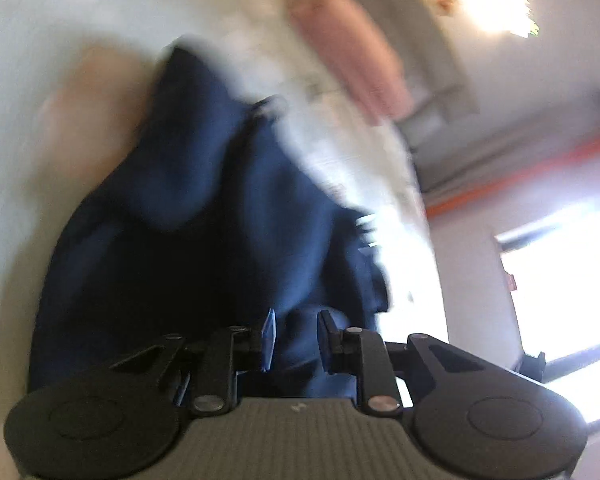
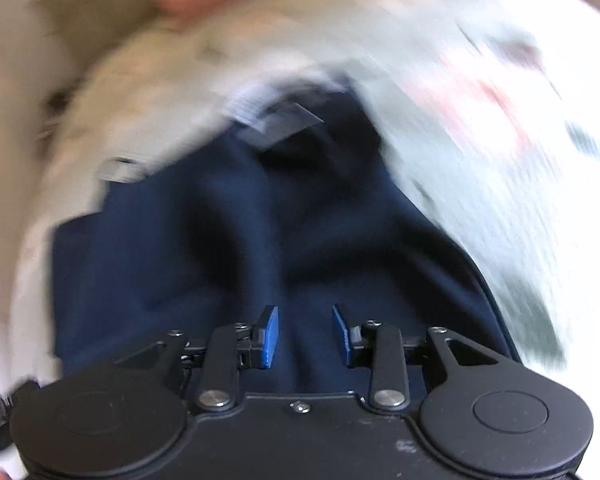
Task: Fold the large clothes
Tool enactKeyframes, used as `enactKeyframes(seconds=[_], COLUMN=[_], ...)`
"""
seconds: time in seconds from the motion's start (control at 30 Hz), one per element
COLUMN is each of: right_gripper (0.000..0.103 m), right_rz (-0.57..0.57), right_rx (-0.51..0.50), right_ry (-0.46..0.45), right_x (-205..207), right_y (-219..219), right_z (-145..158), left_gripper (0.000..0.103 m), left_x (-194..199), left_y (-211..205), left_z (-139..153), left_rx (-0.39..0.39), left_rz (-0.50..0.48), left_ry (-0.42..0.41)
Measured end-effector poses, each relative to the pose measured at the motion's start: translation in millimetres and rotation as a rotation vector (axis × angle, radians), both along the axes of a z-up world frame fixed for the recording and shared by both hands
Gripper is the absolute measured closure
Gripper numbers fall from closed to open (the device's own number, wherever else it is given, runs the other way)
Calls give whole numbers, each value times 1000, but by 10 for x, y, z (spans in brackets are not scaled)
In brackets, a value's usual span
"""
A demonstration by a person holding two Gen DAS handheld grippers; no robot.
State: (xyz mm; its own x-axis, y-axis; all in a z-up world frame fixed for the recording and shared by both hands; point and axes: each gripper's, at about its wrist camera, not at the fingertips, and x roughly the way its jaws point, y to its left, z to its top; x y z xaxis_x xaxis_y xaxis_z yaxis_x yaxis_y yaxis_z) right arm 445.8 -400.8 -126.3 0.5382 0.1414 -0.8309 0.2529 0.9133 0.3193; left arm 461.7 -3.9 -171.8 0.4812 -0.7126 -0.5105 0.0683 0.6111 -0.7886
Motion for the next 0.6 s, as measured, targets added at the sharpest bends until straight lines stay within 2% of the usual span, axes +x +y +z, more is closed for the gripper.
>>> enactKeyframes(seconds=[0.03,0.1,0.17,0.2,0.23,0.3,0.33,0.37,0.43,0.5,0.53,0.57,0.6], right_gripper=[63,64,64,64,65,96,96,99,101,100,96,85,81], right_rz=[56,144,193,205,210,228,253,268,292,291,282,273,275], right_rx=[2,-6,-53,-71,-96,-194,-212,-201,-202,-171,-149,-128,-114], right_ry=[-54,-100,-77,-45,-9,108,142,103,113,114,109,96,74], right_x=[34,110,181,197,184,145,102,38,-21,-73,-113,-127,-119], right_y=[139,409,638,706,715,735,722,685,650,577,525,515,508], right_z=[91,139,2,-129,-257,-570,-690,-673,-614,-513,-435,-338,-303], left_gripper=[79,78,80,80,84,96,100,100,100,100,100,93,92], left_x=[40,165,296,338,346,271,207,176,34,-110,-164,-270,-363], left_y=[-70,-250,-554,-664,-768,-826,-761,-683,-422,-301,-283,-254,-253], left_z=[127,264,126,-9,-196,-511,-670,-766,-913,-871,-810,-750,-671], left_rx=[-3,3,30,57,109,212,238,208,91,100,97,83,69], left_rz=[-26,-92,-170,-207,-242,-275,-262,-235,-138,-87,-77,-80,-90], left_ry=[-53,-119,-94,-63,-9,51,87,128,203,210,212,206,190])
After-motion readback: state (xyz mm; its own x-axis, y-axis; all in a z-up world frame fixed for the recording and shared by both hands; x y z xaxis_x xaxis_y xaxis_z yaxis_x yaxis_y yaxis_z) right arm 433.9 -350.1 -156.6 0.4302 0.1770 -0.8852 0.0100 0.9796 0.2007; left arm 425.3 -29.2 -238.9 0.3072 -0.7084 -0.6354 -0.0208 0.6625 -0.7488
